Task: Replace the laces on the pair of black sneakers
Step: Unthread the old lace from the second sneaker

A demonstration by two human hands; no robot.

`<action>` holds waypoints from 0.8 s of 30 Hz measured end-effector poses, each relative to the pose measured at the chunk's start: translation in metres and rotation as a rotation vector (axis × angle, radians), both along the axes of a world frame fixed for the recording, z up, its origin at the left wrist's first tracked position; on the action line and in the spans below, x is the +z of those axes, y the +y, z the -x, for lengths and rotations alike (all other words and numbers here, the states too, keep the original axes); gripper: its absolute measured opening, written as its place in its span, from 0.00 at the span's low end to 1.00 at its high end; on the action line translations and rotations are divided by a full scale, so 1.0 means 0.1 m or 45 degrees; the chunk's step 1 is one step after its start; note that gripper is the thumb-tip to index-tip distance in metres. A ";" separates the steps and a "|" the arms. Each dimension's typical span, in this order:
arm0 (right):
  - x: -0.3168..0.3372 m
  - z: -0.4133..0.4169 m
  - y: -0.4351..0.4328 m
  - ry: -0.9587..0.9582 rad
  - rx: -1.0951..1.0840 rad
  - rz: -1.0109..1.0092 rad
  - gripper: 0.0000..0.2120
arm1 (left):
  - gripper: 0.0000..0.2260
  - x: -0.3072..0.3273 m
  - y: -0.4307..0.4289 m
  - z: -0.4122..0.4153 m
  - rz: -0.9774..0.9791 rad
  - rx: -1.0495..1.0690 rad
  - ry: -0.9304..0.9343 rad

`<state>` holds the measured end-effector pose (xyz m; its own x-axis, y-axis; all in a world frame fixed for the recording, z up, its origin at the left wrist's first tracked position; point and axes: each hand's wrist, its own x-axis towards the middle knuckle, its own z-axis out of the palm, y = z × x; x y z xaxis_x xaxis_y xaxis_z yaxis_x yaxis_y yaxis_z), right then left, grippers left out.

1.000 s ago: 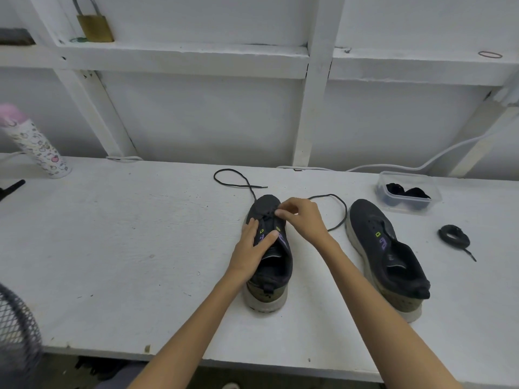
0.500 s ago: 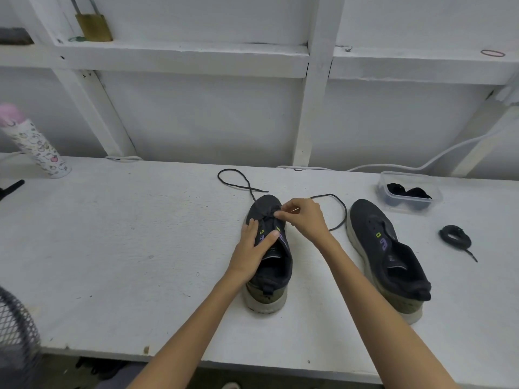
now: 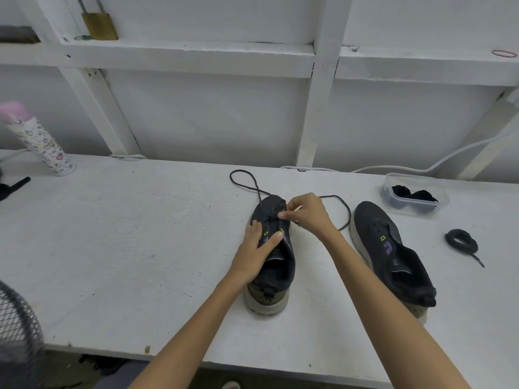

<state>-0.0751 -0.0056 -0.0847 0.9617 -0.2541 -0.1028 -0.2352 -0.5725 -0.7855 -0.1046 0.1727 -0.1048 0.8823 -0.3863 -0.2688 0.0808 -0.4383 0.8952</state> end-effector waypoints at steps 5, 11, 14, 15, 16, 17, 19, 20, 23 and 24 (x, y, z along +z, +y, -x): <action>0.13 -0.06 -0.08 -0.189 -0.157 -0.220 0.09 | 0.36 0.00 -0.01 0.00 0.007 0.010 0.015; 0.07 -0.01 -0.02 0.029 0.063 -0.042 0.08 | 0.36 0.00 -0.02 0.01 -0.004 0.027 0.000; 0.18 -0.04 -0.06 -0.228 -0.162 -0.282 0.05 | 0.36 0.00 -0.02 0.02 0.003 0.033 0.005; 0.21 -0.04 -0.08 -0.290 -0.239 -0.415 0.05 | 0.36 0.00 -0.02 0.02 0.007 0.035 0.007; 0.22 -0.02 -0.09 -0.301 -0.266 -0.515 0.05 | 0.36 0.00 -0.02 0.02 0.012 0.038 0.010; 0.21 0.01 -0.08 -0.260 -0.238 -0.552 0.05 | 0.36 0.00 -0.02 0.02 0.015 0.039 0.008; 0.12 0.07 -0.03 -0.077 -0.100 -0.469 0.08 | 0.36 0.00 -0.02 0.02 0.015 0.044 -0.002; 0.06 0.10 -0.01 -0.009 -0.041 -0.398 0.08 | 0.35 0.01 -0.02 0.02 0.013 0.046 -0.005; 0.05 0.08 -0.02 -0.091 -0.106 -0.355 0.07 | 0.36 0.01 -0.02 0.02 0.013 0.045 -0.007; 0.08 0.05 -0.04 -0.177 -0.195 -0.417 0.07 | 0.36 0.00 -0.01 0.02 0.018 0.045 0.000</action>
<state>-0.0804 -0.0095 -0.0770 0.9256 -0.3712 -0.0738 -0.1770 -0.2523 -0.9513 -0.1071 0.1716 -0.1044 0.8954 -0.3589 -0.2637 0.0962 -0.4223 0.9013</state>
